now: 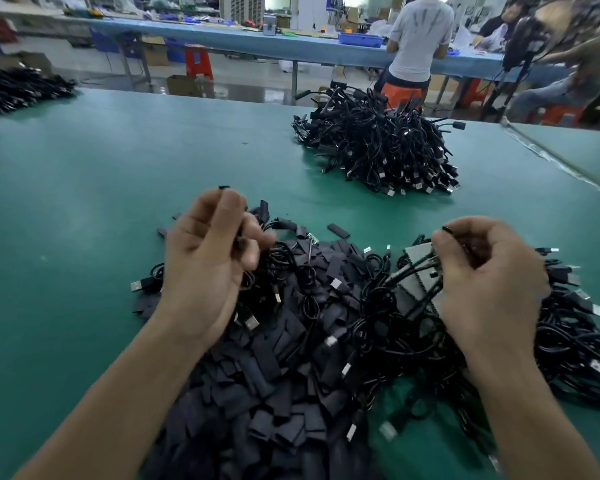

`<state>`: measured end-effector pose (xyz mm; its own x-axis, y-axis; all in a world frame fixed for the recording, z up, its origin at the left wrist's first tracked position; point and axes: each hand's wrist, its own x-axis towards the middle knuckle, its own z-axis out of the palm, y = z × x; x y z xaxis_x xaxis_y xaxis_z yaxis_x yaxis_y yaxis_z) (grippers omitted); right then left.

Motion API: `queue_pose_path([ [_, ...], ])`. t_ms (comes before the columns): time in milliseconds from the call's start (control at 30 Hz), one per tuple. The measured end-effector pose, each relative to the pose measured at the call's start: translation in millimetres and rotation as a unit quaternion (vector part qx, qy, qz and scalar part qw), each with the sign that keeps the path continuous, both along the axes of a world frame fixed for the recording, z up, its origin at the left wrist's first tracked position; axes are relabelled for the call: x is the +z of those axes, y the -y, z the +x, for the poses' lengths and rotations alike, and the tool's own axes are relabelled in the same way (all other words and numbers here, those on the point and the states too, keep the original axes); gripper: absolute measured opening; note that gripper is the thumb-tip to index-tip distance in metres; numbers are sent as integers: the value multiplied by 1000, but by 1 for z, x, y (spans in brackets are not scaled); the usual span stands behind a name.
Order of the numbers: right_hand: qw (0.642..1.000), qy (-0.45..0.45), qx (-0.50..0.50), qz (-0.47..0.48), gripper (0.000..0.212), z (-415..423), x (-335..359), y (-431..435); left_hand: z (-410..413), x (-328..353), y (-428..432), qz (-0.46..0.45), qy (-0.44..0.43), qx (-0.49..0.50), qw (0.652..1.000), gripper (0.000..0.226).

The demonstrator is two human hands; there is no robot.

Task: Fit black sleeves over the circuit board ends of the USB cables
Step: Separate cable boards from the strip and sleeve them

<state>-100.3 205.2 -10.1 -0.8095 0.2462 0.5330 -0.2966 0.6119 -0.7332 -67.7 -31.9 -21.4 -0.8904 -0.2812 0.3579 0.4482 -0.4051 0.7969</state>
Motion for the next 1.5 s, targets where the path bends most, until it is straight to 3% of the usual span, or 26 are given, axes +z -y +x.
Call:
queue_pose_path([
  [100, 983, -7, -84, 162, 31, 0, -4, 3, 4, 9, -1, -142, 6, 133, 981, 12],
  [267, 970, -67, -64, 225, 23, 13, -3, 23, 9, 7, -9, -345, 12, 207, 916, 15],
  [400, 951, -26, 112, 286, 21, 23, -1, 36, 13, 13, -9, -455, 19, 299, 838, 26],
  [500, 898, 97, 231, 362, 25, 34, -9, 42, 18, 23, -5, -499, -22, 397, 770, 28],
  [567, 870, 147, 242, 403, 41, 39, -21, 43, 19, 28, -2, -527, -24, 393, 753, 27],
  [700, 850, 184, 245, 428, 65, 43, -38, 41, 15, 18, -3, -621, 90, 187, 756, 22],
  [833, 861, 155, 245, 418, 63, 42, -44, 38, 3, -15, -10, -578, 143, 25, 803, 29],
  [1033, 921, 83, 236, 297, 24, 44, -42, 37, -6, -53, -10, -477, 202, -51, 854, 32],
  [1133, 896, 124, 267, 332, 34, 44, -42, 32, -7, -59, -7, -411, 211, -56, 885, 33],
  [1300, 858, 183, 275, 393, 67, 47, -43, 33, -9, -59, -4, -359, 225, -82, 902, 23],
  [1500, 860, 169, 292, 383, 47, 51, -38, 30, -8, -61, -4, -367, 213, -96, 900, 25],
])
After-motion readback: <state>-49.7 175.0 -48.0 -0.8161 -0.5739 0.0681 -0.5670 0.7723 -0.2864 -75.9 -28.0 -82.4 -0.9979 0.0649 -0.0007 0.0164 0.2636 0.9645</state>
